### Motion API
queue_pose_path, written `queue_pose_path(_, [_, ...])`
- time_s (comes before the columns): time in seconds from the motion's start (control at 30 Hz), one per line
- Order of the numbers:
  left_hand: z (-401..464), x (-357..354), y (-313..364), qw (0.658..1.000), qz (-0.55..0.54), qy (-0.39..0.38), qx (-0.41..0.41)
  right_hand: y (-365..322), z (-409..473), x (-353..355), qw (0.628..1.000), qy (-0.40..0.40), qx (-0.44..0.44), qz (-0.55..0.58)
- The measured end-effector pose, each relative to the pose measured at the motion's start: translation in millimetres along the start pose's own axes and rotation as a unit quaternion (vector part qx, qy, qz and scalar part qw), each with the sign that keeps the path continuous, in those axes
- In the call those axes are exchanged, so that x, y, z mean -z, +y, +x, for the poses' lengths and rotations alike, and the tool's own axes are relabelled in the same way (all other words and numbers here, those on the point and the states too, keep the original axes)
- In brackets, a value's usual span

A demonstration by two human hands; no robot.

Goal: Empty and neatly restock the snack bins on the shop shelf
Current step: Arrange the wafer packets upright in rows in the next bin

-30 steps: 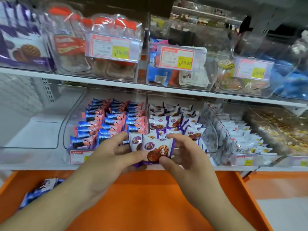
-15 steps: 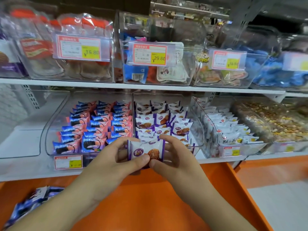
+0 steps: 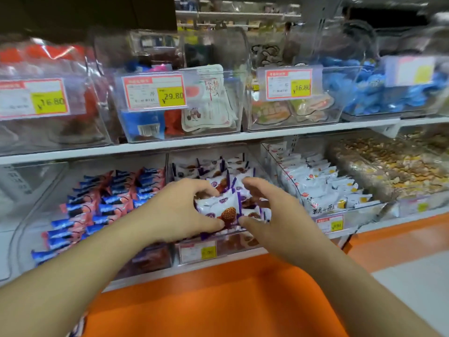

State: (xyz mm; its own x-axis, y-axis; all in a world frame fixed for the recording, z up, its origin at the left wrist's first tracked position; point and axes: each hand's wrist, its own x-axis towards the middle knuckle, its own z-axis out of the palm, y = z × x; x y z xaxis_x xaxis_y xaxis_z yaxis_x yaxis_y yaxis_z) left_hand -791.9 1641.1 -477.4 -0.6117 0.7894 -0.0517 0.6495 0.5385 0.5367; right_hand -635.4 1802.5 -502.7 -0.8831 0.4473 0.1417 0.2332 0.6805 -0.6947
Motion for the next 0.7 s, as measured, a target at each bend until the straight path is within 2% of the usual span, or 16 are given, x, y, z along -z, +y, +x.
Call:
queue_pose_path(0.1, [34.5, -10.0, -0.6, 0.999, 0.033, 0.037, 0.017, 23.9, 4.2, 8.3, 0.997, 0.033, -0.023, -0.063])
queue_pose_path(0.2, [64.3, -20.1, -7.1, 0.995, 0.065, 0.074, 0.025, 40.1, 5.4, 11.2, 0.994, 0.019, -0.030, -0.102])
queue_pose_path(0.4, [91.7, -42.0, -19.4, 0.991, 0.105, 0.075, 0.027, 61.7, 11.4, 8.5, 0.997, 0.045, -0.024, -0.056])
queue_pose_path(0.57, [100.8, -54.4, -28.4, 0.972, 0.214, 0.091, 0.022, 69.1, 16.2, 3.2, 0.997, 0.047, -0.033, -0.041])
queue_pose_path(0.7, [107.5, -58.6, -33.2, 0.972, 0.218, 0.085, 0.035, 69.7, 16.8, 4.4, 0.997, 0.059, -0.033, -0.046])
